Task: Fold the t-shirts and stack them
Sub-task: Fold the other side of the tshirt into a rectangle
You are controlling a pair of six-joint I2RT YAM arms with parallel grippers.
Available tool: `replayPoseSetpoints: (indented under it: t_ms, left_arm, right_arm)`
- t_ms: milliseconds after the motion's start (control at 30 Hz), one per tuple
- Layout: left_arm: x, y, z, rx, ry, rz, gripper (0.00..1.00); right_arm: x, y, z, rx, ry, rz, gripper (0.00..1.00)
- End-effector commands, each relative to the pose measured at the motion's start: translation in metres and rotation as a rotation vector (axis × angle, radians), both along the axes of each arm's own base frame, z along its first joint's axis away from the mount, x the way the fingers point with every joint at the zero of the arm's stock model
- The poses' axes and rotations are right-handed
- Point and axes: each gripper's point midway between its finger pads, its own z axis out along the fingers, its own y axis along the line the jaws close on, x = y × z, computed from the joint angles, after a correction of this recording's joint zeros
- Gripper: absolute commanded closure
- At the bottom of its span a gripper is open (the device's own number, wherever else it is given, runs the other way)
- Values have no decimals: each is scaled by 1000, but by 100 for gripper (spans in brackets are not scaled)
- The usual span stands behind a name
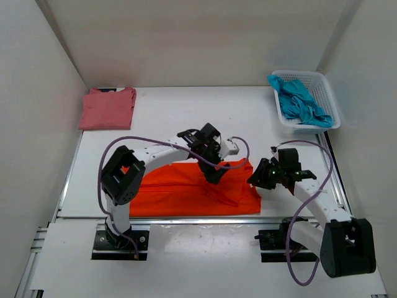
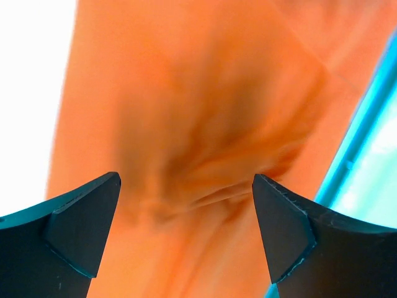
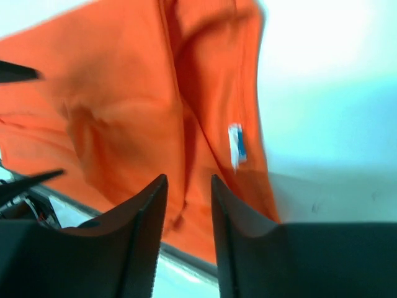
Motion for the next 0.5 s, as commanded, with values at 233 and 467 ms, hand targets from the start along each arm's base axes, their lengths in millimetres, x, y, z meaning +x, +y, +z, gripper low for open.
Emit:
replayPoseSetpoints:
  t_ms: [233, 467]
  left_arm:
    - [113, 78, 35, 57, -279, 301, 6]
    - [125, 100, -10, 162, -273, 331, 7]
  right_arm:
    - [71, 6, 17, -22, -101, 26, 54]
    - [81, 12, 5, -13, -59, 55, 55]
